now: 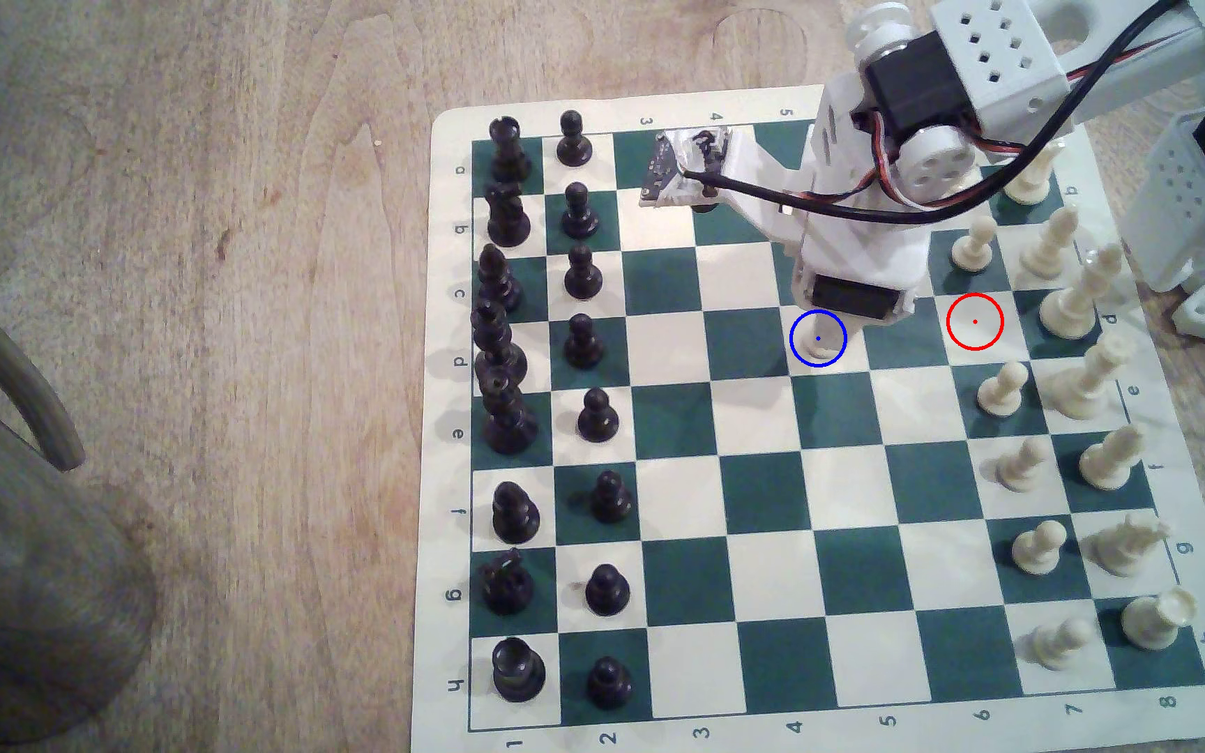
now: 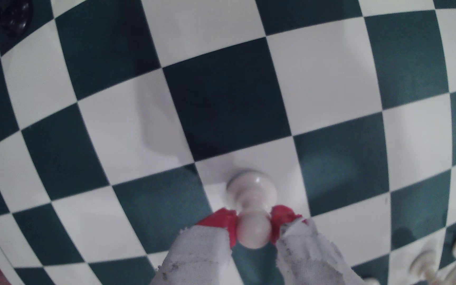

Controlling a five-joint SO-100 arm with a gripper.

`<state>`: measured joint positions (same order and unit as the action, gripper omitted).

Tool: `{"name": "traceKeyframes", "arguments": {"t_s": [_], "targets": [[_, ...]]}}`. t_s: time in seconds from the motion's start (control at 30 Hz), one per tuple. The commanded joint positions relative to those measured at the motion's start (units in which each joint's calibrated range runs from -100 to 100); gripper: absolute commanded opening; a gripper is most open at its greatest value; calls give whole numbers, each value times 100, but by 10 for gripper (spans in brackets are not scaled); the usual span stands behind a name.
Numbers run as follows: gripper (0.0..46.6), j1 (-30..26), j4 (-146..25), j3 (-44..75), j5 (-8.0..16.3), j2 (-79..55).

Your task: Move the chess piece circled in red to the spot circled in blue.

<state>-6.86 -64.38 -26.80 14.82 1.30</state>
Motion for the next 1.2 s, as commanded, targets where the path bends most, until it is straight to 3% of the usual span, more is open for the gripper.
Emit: {"name": "traceKeyframes", "arguments": {"t_s": [0.0,0.1,0.27,0.53,0.93,1.17], "targets": [[45,80,1,32,29,82],[122,87,-89,32,15,116],[151,103,-130,-4,-15,252],[175,103,-114,-22,-10,346],[214,400,-589,-430,-283,1874],[179,338,-1449,-1989,-308,4896]]}}
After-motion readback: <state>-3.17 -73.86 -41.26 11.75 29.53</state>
